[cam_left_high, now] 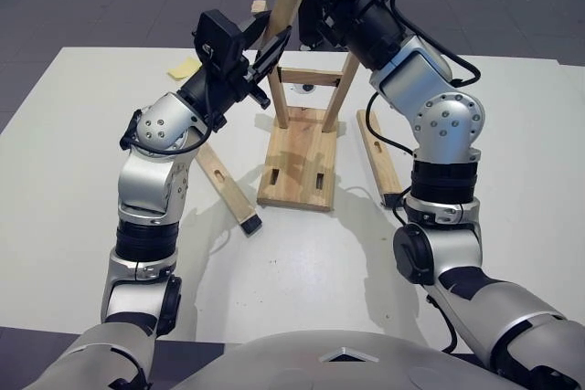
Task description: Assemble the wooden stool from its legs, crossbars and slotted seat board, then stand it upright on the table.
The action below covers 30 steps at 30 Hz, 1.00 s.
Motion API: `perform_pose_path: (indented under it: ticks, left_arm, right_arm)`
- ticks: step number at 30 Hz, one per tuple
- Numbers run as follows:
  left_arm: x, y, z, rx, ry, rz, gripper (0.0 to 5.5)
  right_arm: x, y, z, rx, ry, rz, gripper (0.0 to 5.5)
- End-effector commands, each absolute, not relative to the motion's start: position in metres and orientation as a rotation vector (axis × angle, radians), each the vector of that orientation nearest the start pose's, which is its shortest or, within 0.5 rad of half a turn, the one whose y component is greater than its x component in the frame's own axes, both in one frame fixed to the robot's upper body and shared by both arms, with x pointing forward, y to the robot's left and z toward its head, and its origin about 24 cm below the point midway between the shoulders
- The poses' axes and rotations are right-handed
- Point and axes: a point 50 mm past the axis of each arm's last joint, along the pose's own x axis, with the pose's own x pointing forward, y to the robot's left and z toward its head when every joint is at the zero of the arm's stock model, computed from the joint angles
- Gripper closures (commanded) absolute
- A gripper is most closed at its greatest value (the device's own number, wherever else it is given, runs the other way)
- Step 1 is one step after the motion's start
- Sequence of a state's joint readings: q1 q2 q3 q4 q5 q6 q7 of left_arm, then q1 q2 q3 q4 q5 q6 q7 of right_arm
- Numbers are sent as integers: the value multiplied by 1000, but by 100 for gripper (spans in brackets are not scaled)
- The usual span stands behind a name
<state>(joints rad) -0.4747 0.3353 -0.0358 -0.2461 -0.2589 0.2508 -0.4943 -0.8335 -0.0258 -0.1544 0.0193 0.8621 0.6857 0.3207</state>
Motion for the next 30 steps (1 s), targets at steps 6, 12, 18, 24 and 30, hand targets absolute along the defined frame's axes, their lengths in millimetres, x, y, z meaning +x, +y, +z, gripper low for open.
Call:
perform_pose_path:
  ticks: [6,12,18,24,30]
  left_arm:
    - [298,127,207,222,-414,-668,420]
    - [297,117,200,172,-367,-715,344]
    - [295,106,187,205,-312,-740,252]
    - [298,123,179,133,-262,-641,148]
    - [309,174,202,15,-327,-410,52]
  right_arm:
    - [322,-63,240,589,-145,980,509]
    - [323,-65,235,606,-135,935,509]
    - [328,-70,237,527,-164,858,509]
    - [327,-92,252,439,-259,779,509]
    - [312,-169,313,275,-572,531,509]
